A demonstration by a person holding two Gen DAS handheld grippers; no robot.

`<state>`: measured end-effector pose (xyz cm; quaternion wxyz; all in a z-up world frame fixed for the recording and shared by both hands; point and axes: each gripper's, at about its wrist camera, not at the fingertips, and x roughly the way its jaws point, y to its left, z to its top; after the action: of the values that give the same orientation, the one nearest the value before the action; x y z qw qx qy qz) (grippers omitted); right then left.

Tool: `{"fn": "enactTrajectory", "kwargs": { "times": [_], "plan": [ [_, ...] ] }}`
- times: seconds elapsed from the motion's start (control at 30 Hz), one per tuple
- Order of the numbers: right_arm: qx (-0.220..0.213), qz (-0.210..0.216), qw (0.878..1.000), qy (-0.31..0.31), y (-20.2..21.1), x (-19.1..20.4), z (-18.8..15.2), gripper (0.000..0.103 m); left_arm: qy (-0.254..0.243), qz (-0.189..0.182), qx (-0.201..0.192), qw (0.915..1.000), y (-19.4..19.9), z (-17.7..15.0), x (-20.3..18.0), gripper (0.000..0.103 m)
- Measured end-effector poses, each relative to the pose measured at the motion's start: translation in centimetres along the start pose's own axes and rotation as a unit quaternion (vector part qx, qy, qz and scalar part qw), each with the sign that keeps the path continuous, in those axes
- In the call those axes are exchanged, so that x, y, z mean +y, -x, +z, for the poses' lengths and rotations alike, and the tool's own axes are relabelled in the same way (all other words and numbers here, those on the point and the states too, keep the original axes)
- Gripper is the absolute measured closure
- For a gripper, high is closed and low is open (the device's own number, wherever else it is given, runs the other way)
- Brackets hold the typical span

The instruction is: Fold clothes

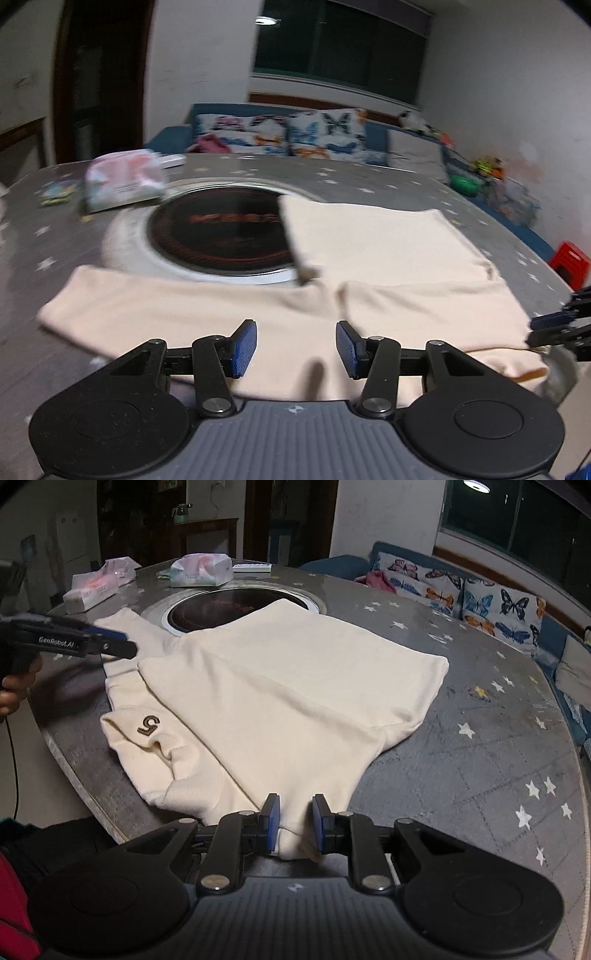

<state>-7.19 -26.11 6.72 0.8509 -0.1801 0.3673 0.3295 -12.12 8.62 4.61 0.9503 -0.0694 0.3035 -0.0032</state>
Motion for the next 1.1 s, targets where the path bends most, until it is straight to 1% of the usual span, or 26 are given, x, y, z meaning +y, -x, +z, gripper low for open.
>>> {"fn": "enactTrajectory", "kwargs": {
  "times": [0.07, 0.13, 0.2, 0.23, 0.37, 0.47, 0.57, 0.6, 0.77, 0.83, 0.87, 0.93, 0.97, 1.03, 1.1],
  "plan": [
    [-0.007, -0.002, 1.0, 0.004, 0.1, 0.0, 0.5, 0.085, 0.012, 0.02, -0.006, 0.9997, 0.5, 0.0, 1.0, 0.052],
    [-0.014, -0.001, 1.0, 0.01, -0.1, 0.1, 1.2, 0.082, 0.026, 0.046, -0.012, 0.9985, 0.9, 0.1, 2.1, 0.051],
    [-0.018, 0.005, 1.0, 0.011, -0.7, 0.2, 1.8, 0.081, 0.045, 0.073, -0.015, 0.9962, 1.1, 0.2, 3.3, 0.051],
    [-0.018, 0.008, 1.0, 0.012, -1.1, 0.4, 2.2, 0.078, 0.055, 0.087, -0.017, 0.9946, 1.2, 0.2, 3.9, 0.051],
    [-0.011, 0.016, 1.0, 0.017, -3.1, 1.0, 3.2, 0.077, 0.084, 0.151, -0.022, 0.9848, 1.3, 0.3, 6.3, 0.051],
    [-0.01, 0.024, 0.999, 0.023, -3.9, 1.5, 3.9, 0.076, 0.098, 0.196, -0.019, 0.9754, 0.9, 0.4, 7.8, 0.051],
    [-0.011, 0.027, 0.999, 0.028, -4.3, 2.0, 4.3, 0.073, 0.13, 0.216, -0.01, 0.9676, 0.0, 0.5, 9.6, 0.051],
    [-0.011, 0.027, 0.999, 0.028, -4.3, 2.1, 4.4, 0.069, 0.139, 0.22, -0.009, 0.9655, -0.2, 0.5, 10.0, 0.051],
    [-0.011, 0.023, 0.999, 0.029, -4.3, 2.4, 4.5, 0.068, 0.163, 0.227, -0.014, 0.9601, -1.1, 0.6, 11.5, 0.054],
    [-0.011, 0.02, 0.999, 0.027, -4.2, 2.4, 4.5, 0.068, 0.165, 0.229, -0.017, 0.959, -1.4, 0.7, 11.8, 0.064],
    [-0.012, 0.02, 0.999, 0.025, -4.2, 2.4, 4.5, 0.068, 0.166, 0.231, -0.019, 0.9585, -1.5, 0.7, 11.9, 0.068],
    [-0.013, 0.019, 0.999, 0.022, -4.1, 2.4, 4.4, 0.067, 0.172, 0.233, -0.024, 0.9569, -1.5, 0.7, 12.2, 0.09],
    [-0.015, 0.017, 1.0, 0.02, -4.0, 2.4, 4.3, 0.067, 0.173, 0.226, -0.029, 0.9582, -1.3, 0.8, 12.0, 0.093],
    [-0.017, 0.015, 1.0, 0.016, -3.8, 2.3, 4.2, 0.067, 0.171, 0.191, -0.044, 0.9655, -0.5, 1.6, 10.8, 0.097],
    [-0.02, 0.013, 1.0, 0.012, -3.6, 2.2, 4.1, 0.067, 0.168, 0.157, -0.059, 0.9715, 0.3, 2.3, 9.5, 0.098]
  ]
}}
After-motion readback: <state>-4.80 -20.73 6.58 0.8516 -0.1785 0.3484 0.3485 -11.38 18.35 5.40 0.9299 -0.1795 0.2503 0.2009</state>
